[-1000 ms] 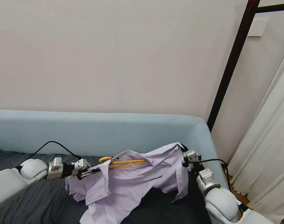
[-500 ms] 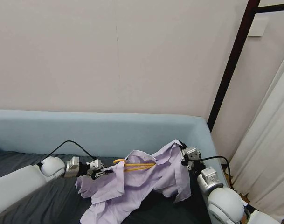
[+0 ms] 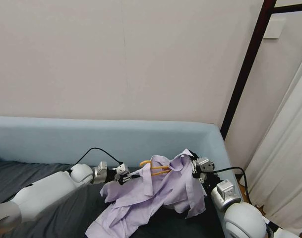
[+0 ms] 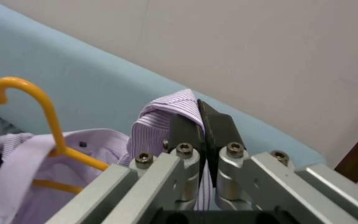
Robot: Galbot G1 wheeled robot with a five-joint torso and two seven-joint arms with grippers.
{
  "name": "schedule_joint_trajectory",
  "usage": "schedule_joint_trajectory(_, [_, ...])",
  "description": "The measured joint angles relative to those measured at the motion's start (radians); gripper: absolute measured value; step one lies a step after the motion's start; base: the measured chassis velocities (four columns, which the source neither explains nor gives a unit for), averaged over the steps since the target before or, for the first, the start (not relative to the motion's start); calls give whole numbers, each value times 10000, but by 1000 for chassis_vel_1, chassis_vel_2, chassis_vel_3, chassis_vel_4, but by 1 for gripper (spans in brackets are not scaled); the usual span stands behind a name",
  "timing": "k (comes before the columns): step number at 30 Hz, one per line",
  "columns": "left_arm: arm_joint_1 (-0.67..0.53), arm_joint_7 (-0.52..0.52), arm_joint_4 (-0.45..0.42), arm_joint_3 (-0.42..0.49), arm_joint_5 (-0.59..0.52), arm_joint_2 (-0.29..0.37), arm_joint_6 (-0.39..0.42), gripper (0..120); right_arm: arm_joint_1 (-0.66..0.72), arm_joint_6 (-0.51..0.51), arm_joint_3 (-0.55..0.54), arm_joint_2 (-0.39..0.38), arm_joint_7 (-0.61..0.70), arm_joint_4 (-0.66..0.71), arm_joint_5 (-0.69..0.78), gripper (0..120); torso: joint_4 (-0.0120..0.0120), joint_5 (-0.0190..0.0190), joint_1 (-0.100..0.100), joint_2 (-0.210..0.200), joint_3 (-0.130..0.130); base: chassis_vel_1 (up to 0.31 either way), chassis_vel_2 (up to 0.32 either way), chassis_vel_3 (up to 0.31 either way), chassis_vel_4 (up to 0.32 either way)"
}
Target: Pick up the clothes from the sofa and hang them on the clothes hanger.
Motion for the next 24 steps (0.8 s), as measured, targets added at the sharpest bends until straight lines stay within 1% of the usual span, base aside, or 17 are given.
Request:
schedule_joint_trajectory(3, [-209,479,301,203,-326,-219,93,1,-97,151,44,-41,-48,172,18,0,2,0,0,-1,0,0,0,0,0])
schedule_joint_trajectory(4, [-324,802,443,326,-399,-322,111,1,-122,255,62,-54,-68,243,55,0,2,-1,0,0,0,0,0,0,0])
schedule_joint_trajectory(5, [-324,802,443,326,-399,-322,111,1,-122,255,62,-54,-68,243,55,0,2,-1,0,0,0,0,0,0,0])
schedule_joint_trajectory(7, [-511,1277,660,526,-361,-514,118,1,-126,457,109,-92,-125,354,162,0,2,0,0,0,0,0,0,0,0])
schedule_joint_trajectory(8, [-562,1353,757,581,-298,-613,118,1,-126,515,140,-123,-158,416,225,0,2,2,0,-1,0,0,0,0,0])
schedule_joint_trajectory(9, [-579,1367,825,604,-272,-680,118,1,-129,555,173,-157,-190,473,281,0,2,2,0,-1,0,0,0,0,0])
schedule_joint_trajectory(10, [-586,1326,1047,617,-245,-910,114,1,-192,632,269,-242,-265,638,387,0,4,0,1,0,0,0,0,0,0])
schedule_joint_trajectory(11, [-586,1326,1047,617,-245,-910,114,1,-192,632,269,-242,-265,638,387,0,4,0,1,0,0,0,0,0,0])
schedule_joint_trajectory(14, [-529,1014,1588,472,-459,-1535,99,1,-595,764,483,-408,-425,1086,466,0,2,-1,0,0,0,0,0,0,0])
schedule_joint_trajectory(15, [-529,1014,1588,472,-459,-1535,99,1,-595,764,483,-408,-425,1086,466,0,2,-1,0,0,0,0,0,0,0])
schedule_joint_trajectory(18, [-515,771,1755,353,-931,-1919,101,1,-1041,884,584,-465,-577,1402,348,0,-2,-1,1,-1,0,0,0,0,0])
schedule_joint_trajectory(20, [-544,659,1758,268,-1290,-2059,126,1,-1350,1047,640,-481,-733,1497,163,0,-2,-2,0,0,0,0,0,0,0])
schedule_joint_trajectory(21, [-544,659,1758,268,-1290,-2059,126,1,-1350,1047,640,-481,-733,1497,163,0,-2,-2,0,0,0,0,0,0,0])
schedule_joint_trajectory(24, [-702,595,1734,154,-1675,-2047,157,1,-1967,1347,837,-490,-991,1500,-258,0,0,-2,1,0,0,0,0,0,0])
